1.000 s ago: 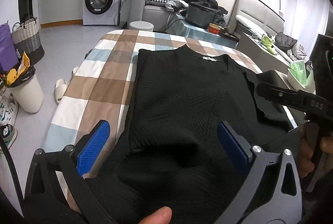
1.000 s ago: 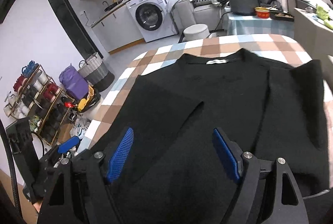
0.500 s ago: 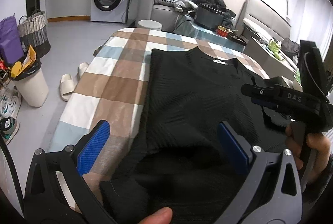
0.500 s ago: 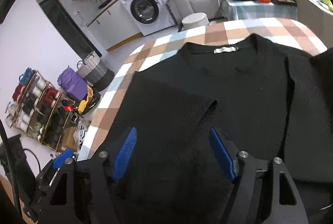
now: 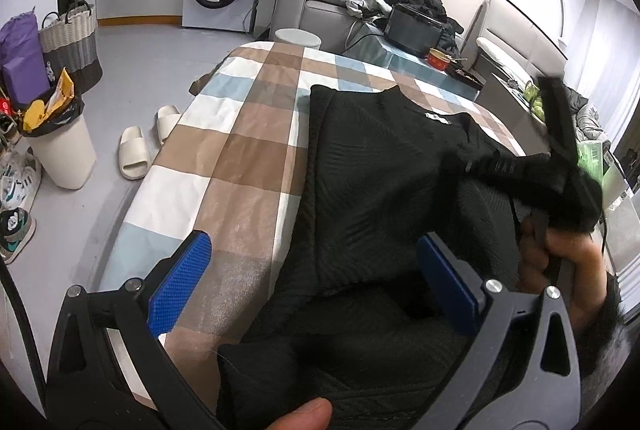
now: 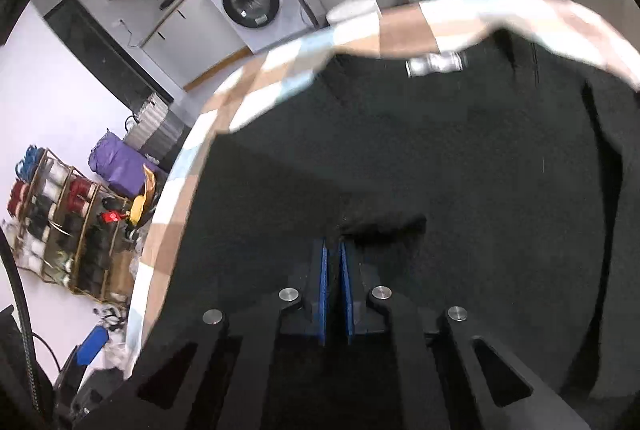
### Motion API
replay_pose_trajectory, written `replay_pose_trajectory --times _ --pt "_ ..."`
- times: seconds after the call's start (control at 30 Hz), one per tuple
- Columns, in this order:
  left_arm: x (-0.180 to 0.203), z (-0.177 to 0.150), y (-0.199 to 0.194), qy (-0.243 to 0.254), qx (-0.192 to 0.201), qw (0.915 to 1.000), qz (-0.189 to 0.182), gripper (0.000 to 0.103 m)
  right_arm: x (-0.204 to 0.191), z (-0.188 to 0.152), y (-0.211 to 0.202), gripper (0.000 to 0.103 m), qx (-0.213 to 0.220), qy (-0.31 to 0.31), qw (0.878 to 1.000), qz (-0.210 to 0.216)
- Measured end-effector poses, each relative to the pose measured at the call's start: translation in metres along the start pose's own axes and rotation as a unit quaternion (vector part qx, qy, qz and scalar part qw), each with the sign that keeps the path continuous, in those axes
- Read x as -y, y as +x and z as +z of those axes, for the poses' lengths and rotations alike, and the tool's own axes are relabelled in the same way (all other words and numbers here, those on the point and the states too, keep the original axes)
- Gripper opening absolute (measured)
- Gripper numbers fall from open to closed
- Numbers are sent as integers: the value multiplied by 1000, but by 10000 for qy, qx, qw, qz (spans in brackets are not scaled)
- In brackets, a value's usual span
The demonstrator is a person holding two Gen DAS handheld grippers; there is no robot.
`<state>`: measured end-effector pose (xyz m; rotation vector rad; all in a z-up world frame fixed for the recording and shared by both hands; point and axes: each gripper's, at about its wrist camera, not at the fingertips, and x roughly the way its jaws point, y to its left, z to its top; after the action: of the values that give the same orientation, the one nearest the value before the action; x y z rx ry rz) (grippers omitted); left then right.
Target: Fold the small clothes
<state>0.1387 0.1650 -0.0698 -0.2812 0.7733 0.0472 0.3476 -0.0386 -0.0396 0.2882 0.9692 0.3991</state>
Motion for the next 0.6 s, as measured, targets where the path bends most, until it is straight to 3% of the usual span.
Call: replay_pose_trajectory --times 0.1,0.17,0.2,0.23,0.3,0.43,0.6 --pt "0 0 1 -2 -11 10000 7 102 -4 17 -11 6 462 -70 9988 -176" --pt "-1 1 1 10 -3 10000 11 102 -5 24 -11 6 514 -60 9983 -276" --pt "-1 1 1 6 3 10000 10 102 -4 27 -8 10 387 -38 9986 -367" --pt "-2 1 1 -14 0 10000 11 102 -3 27 -3 22 200 -42 9992 -334" --pt "-4 1 1 -40 -10 10000 -1 102 3 25 9 33 -431 48 9986 -294" --pt "-5 2 -2 -84 9 9999 -75 102 23 17 -3 44 -230 426 9983 -314" --pt "-2 2 -2 -52 -5 10000 -57 102 42 20 1 45 -216 835 9959 -262"
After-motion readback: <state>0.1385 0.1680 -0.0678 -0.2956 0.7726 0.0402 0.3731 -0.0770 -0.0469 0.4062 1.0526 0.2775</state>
